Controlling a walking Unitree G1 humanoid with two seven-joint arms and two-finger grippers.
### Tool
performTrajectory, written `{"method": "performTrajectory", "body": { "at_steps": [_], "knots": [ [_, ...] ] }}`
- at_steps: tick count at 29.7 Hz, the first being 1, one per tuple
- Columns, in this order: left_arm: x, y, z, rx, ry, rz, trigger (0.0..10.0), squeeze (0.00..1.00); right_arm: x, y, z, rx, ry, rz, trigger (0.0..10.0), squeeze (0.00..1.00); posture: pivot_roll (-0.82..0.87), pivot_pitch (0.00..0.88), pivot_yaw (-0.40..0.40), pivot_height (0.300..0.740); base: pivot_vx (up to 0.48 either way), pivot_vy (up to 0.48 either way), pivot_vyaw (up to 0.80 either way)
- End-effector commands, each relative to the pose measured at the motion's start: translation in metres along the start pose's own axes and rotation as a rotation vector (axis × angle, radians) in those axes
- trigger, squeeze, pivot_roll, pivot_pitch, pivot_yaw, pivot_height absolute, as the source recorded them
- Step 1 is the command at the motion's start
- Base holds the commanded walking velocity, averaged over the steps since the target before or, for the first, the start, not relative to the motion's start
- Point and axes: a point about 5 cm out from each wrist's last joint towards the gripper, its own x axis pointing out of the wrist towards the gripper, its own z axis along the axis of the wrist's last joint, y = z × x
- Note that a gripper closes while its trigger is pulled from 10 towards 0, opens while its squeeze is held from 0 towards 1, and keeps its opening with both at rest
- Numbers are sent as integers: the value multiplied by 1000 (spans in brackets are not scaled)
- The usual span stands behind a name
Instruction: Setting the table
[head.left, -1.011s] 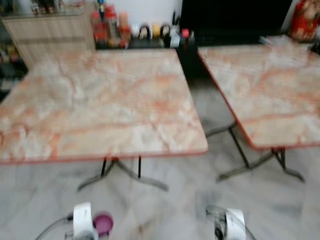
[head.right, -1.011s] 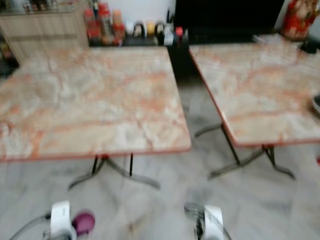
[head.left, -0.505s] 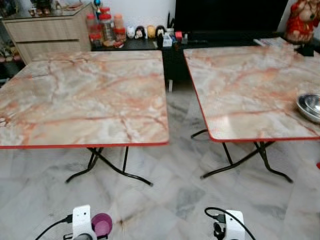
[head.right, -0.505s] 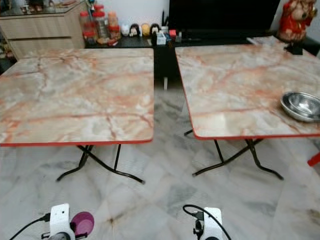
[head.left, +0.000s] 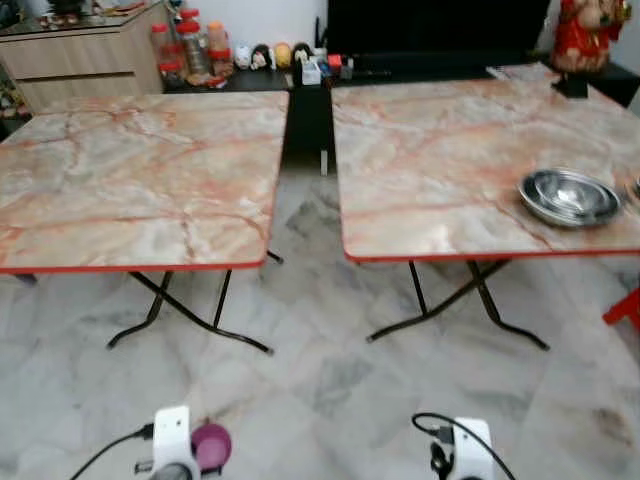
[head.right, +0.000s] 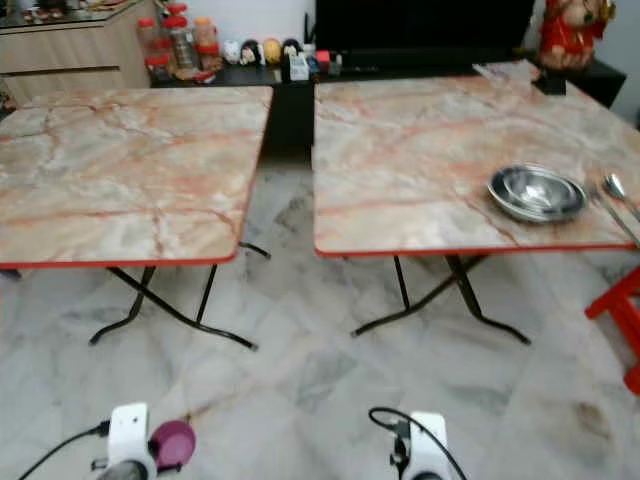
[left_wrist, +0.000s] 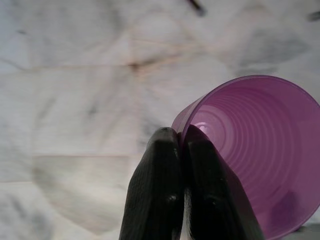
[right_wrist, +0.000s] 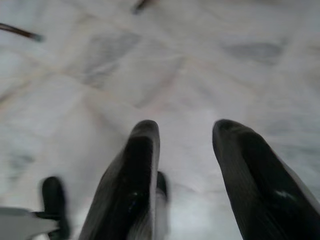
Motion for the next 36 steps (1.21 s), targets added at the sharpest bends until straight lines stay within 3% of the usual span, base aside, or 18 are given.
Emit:
{"method": "performTrajectory", "body": {
  "at_steps": [1, 17, 36],
  "knots": [
    [1, 9, 4, 8, -10, 14, 10000, 0, 2, 6, 5, 8, -14, 9, 10000, 0, -63, 0, 26, 740, 0, 0, 0],
    [0, 7, 2, 23, 6, 12, 10000, 0, 2, 9, 5, -34, -5, 38, 10000, 0, -62, 0, 18, 740, 220, 0, 29],
    [1, 4, 3, 27, 1, 7, 10000, 0, 2, 9, 4, -1, -4, 32, 10000, 0, -65, 0, 18, 740, 330, 0, 23]
  ]
}}
